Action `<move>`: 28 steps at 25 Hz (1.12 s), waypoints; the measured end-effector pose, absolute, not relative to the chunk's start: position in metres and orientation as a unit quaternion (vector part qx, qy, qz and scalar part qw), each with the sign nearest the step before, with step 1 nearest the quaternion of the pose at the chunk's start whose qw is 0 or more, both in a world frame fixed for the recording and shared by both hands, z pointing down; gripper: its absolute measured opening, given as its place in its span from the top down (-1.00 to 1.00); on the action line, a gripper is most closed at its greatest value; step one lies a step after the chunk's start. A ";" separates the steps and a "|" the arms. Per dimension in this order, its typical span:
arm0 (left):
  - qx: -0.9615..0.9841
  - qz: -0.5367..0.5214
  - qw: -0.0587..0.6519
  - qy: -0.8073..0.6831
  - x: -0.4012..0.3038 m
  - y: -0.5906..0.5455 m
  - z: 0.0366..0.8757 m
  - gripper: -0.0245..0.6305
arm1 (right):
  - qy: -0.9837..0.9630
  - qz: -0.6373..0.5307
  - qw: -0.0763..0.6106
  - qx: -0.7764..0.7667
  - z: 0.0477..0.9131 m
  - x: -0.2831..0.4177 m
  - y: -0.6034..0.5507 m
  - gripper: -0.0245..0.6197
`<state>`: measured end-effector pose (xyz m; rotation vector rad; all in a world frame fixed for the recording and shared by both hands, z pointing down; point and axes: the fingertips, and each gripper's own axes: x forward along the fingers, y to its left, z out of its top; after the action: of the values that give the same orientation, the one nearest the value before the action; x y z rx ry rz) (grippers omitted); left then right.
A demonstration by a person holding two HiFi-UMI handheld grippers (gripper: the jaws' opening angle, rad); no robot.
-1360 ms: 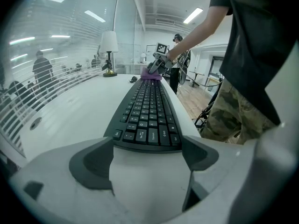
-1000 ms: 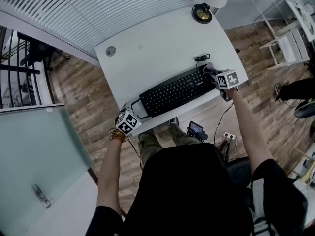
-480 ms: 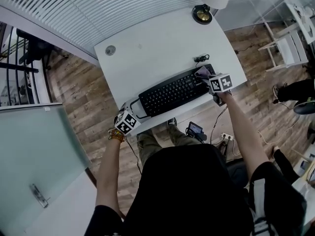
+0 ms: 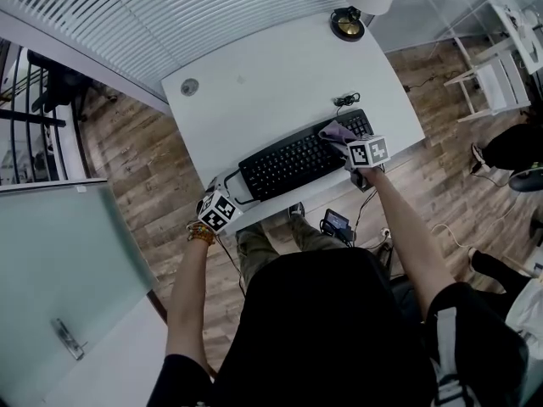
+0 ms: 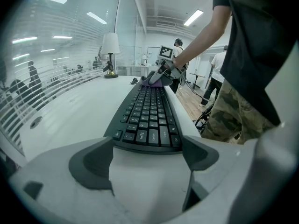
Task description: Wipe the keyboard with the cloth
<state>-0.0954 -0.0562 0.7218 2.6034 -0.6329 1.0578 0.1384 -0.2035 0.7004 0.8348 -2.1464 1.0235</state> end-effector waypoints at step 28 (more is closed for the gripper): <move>0.897 0.358 0.132 -0.224 -0.094 -0.057 0.722 -0.46 | -0.847 0.352 0.355 0.181 0.701 0.051 -0.161 0.81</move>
<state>-0.0941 -0.0573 0.7221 2.6024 -0.6506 1.0390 0.0514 -0.1612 0.7012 0.4678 -2.1883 0.9105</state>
